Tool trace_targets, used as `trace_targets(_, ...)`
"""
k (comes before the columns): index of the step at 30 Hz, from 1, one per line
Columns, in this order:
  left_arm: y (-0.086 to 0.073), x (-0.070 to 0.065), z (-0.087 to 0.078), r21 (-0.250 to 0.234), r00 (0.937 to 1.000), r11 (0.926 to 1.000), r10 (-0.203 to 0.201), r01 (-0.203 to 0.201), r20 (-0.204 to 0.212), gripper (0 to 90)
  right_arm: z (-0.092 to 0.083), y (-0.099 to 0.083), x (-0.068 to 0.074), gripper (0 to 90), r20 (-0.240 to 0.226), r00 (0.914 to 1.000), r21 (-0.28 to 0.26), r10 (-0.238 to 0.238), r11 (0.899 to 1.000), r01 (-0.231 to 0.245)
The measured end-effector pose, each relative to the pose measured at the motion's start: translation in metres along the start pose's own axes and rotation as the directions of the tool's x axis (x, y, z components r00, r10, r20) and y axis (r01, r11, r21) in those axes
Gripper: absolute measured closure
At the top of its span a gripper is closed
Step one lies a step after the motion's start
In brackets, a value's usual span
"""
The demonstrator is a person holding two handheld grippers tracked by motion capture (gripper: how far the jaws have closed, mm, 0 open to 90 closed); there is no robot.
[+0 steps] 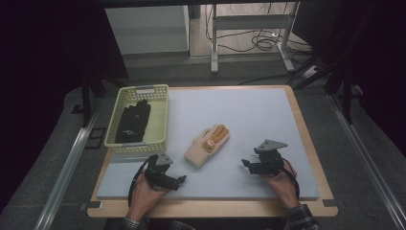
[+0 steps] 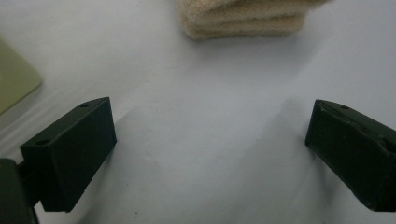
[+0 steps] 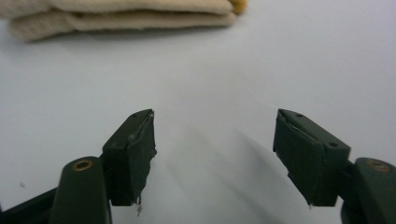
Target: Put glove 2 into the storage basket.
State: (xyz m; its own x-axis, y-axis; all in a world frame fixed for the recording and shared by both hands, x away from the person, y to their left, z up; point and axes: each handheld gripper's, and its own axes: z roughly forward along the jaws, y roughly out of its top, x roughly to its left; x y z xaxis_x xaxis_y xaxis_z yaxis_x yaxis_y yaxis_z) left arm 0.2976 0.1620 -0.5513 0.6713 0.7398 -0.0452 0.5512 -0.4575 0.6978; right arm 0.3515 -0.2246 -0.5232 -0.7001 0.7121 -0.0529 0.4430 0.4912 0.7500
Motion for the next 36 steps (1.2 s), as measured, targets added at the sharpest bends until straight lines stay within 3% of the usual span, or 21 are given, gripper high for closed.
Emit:
trace_targets(9,0.003,-0.002,0.001,0.01,1.0,0.9999,-0.008,0.008,-0.001,0.4,-0.006,-0.014,-0.015,23.1,0.053,0.9985,0.025,0.011,1.0,-0.012)
trace_targets(14,0.021,-0.005,0.002,0.01,0.9996,0.9998,-0.016,0.016,0.023,0.0,-0.006,-0.016,-0.02,20.7,0.041,0.9986,0.037,0.034,0.999,-0.035)
trace_targets(15,0.028,-0.007,0.002,0.006,0.9996,1.0,-0.003,0.003,0.028,0.0,-0.006,-0.017,-0.02,20.5,0.041,0.9985,0.037,0.035,0.999,-0.037)
trace_targets(16,0.048,-0.011,0.006,0.009,0.9994,1.0,0.003,-0.004,0.033,0.0,-0.005,-0.017,-0.021,20.3,0.039,0.9985,0.035,0.039,0.999,-0.04)
trace_targets(17,0.048,-0.011,0.006,0.009,0.9994,1.0,0.003,-0.004,0.033,0.0,-0.005,-0.017,-0.021,20.3,0.039,0.9985,0.035,0.039,0.999,-0.04)
trace_targets(19,0.07,-0.013,0.014,0.014,0.9991,0.9998,0.011,-0.011,0.041,0.0,-0.005,-0.017,-0.021,20.2,0.038,0.9985,0.034,0.04,0.999,-0.041)
trace_targets(20,0.091,-0.014,0.027,0.041,0.9995,0.9991,0.011,-0.013,0.028,0.0,-0.005,-0.017,-0.021,20.2,0.038,0.9985,0.034,0.04,0.999,-0.041)
trace_targets(22,0.1,-0.013,0.035,0.065,0.9997,0.9978,0.011,-0.013,0.022,0.0,-0.005,-0.017,-0.021,20.1,0.037,0.9985,0.033,0.041,0.999,-0.042)
trace_targets(23,0.113,-0.012,0.053,0.121,1.0,0.9927,-0.002,0.001,0.006,0.0,-0.005,-0.017,-0.021,20.1,0.037,0.9985,0.036,0.04,0.999,-0.041)
trace_targets(24,0.113,-0.012,0.053,0.121,1.0,0.9927,-0.002,0.001,0.006,0.0,-0.005,-0.017,-0.021,20.1,0.037,0.9985,0.036,0.04,0.999,-0.041)
trace_targets(25,0.119,-0.011,0.069,0.16,1.0,0.9872,0.001,-0.001,0.0,0.0,-0.005,-0.017,-0.021,19.9,0.036,0.9985,0.035,0.041,0.998,-0.042)
trace_targets(26,0.119,-0.011,0.069,0.16,1.0,0.9872,0.001,-0.001,0.0,0.0,-0.005,-0.017,-0.021,19.9,0.036,0.9985,0.035,0.041,0.998,-0.042)
trace_targets(28,0.122,-0.013,0.083,0.202,0.9998,0.9792,0.017,-0.014,-0.011,0.0,-0.005,-0.017,-0.021,19.8,0.034,0.9985,0.035,0.042,0.998,-0.043)
trace_targets(36,0.12,-0.015,0.086,0.191,1.0,0.9816,0.008,-0.008,-0.002,5.9,-0.005,-0.017,-0.021,19.8,0.034,0.9985,0.035,0.042,0.998,-0.043)
